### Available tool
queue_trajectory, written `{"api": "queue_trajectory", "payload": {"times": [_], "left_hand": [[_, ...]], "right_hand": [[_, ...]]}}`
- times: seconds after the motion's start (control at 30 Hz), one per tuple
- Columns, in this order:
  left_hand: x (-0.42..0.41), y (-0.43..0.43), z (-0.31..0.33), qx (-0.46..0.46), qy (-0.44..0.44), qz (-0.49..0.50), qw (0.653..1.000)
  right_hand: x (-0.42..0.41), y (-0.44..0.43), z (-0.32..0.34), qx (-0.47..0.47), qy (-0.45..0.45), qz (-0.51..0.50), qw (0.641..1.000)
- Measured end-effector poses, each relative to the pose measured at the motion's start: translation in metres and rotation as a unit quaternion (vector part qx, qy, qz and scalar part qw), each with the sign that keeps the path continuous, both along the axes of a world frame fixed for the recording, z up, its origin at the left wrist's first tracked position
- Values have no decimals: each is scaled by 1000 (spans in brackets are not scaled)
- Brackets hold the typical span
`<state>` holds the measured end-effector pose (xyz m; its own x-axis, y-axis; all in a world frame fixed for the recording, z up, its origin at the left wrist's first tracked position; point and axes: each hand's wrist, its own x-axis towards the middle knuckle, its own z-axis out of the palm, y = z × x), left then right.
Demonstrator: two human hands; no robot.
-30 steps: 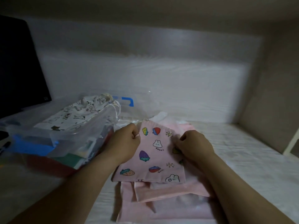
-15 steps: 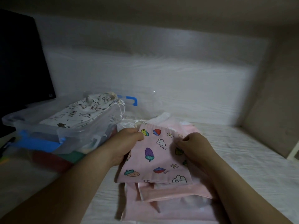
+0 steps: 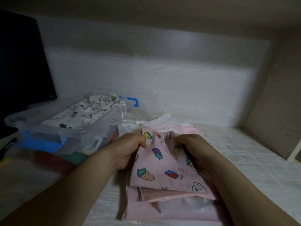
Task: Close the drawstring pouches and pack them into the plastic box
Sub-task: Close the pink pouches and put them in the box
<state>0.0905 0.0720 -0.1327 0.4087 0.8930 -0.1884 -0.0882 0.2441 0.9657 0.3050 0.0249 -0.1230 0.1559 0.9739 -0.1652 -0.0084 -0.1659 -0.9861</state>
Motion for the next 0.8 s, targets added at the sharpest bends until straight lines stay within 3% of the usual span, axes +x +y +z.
{"api": "queue_trajectory", "payload": {"times": [0.1,0.37,0.5,0.63,0.8], "left_hand": [[1,0,-2,-1,2,11,1000],[3,3,0,17,-59,41,997],[5,3,2,50,-49,3,998],[8,7,1,61,-83,-13,995],[14,12,0,89,-106,50,989]], "right_hand": [[5,3,-2,18,-17,2,1000],[4,1,2,63,80,15,995],[-4,3,3,64,134,20,989],[-5,5,-1,94,128,22,987],[-7,5,1,97,151,21,984]]}}
